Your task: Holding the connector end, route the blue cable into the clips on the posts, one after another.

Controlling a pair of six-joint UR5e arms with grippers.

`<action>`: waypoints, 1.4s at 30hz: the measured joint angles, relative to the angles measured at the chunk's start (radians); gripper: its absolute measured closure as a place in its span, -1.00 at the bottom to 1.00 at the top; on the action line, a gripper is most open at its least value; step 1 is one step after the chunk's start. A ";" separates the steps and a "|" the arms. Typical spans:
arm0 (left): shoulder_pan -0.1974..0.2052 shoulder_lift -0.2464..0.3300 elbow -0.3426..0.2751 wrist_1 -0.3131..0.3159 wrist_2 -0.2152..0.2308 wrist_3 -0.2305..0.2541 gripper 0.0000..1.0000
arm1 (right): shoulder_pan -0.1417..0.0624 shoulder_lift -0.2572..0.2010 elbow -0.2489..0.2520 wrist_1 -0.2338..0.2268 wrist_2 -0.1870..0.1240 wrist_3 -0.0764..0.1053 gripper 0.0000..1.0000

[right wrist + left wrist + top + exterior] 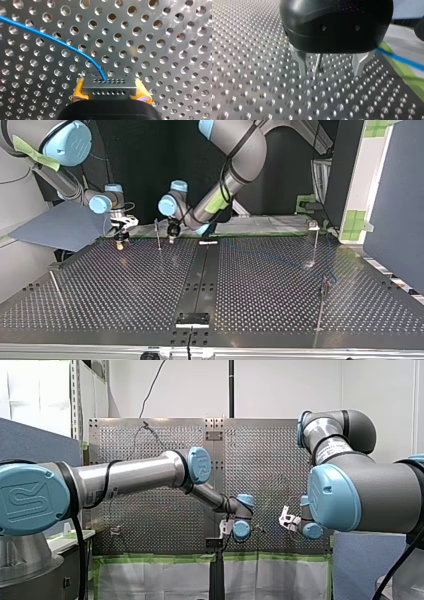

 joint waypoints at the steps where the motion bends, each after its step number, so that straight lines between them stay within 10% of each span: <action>1: -0.004 0.002 -0.003 -0.004 0.001 0.000 -0.80 | 0.001 0.000 0.000 0.000 0.000 0.000 1.00; 27: -0.030 0.172 -0.213 0.152 0.032 0.010 -0.80 | 0.006 0.007 0.000 0.027 0.000 -0.002 1.00; 42: -0.016 0.171 -0.353 0.202 -0.076 0.081 -0.80 | 0.011 0.010 0.000 0.031 0.000 -0.003 1.00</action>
